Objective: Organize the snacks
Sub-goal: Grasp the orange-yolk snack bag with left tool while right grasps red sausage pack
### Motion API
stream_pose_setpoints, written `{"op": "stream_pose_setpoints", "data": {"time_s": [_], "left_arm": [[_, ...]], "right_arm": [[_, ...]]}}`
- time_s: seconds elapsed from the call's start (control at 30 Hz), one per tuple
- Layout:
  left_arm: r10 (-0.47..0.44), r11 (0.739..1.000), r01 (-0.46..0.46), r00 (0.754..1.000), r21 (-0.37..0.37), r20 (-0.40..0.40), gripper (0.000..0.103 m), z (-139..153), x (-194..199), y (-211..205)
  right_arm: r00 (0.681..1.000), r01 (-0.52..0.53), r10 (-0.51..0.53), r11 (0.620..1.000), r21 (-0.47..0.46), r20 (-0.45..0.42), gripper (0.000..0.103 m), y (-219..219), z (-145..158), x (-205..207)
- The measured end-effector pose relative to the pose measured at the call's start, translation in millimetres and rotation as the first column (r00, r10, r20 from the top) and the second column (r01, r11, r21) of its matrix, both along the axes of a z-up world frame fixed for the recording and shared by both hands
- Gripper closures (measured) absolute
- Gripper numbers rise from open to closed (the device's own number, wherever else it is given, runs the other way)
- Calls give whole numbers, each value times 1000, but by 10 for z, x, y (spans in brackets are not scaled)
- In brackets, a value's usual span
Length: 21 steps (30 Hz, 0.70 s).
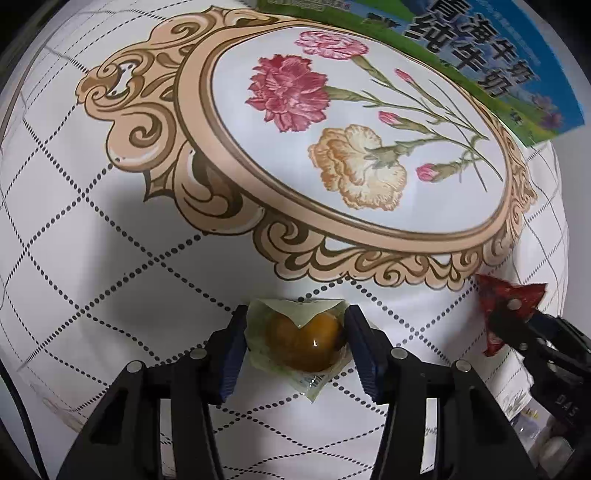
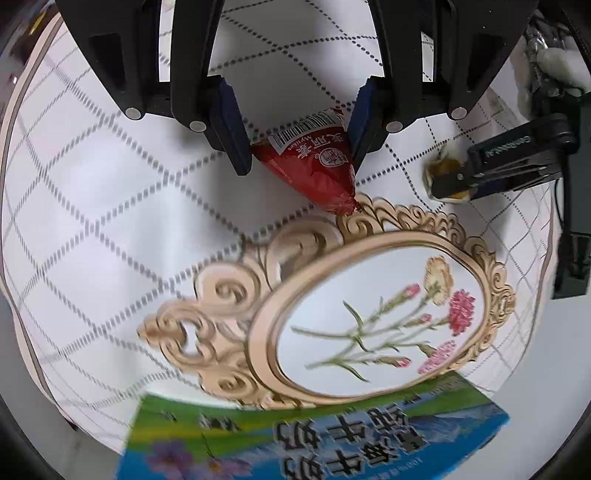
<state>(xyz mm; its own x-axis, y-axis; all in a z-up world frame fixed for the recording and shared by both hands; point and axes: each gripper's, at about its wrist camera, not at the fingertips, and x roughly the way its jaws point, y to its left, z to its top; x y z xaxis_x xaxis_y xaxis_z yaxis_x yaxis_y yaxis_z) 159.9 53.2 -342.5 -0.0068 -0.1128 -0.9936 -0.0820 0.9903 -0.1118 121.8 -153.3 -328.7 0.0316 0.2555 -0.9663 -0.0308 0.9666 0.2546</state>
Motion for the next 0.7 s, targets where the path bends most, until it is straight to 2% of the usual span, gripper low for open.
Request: {"op": "stream_pose_setpoints", "data": {"time_s": [0.13,0.3,0.37,0.57,0.7], "left_arm": [[-48,999,47,998,-13,-38,55,74,-166,39],[-87,996,86,994,-23,-58,52,-8,-322,53],[-81,996,78,994,-40,-76,48,-64,-301,88],[-92,996,90,990,-18,-103,46,-146,-244,52],[-98,994,92,985,-51,-143,40,-105,-114,-76]], "right_arm": [[999,32,-32,999,-21,-26,50,21,-61,-126],[999,24,-25,999,-26,-44,48,108,-130,-223],[999,15,-16,1000,-24,-41,47,136,-148,-207],[999,-19,17,999,-33,-51,46,192,-206,0],[998,-21,19,1000,-23,-59,45,161,-226,57]]}}
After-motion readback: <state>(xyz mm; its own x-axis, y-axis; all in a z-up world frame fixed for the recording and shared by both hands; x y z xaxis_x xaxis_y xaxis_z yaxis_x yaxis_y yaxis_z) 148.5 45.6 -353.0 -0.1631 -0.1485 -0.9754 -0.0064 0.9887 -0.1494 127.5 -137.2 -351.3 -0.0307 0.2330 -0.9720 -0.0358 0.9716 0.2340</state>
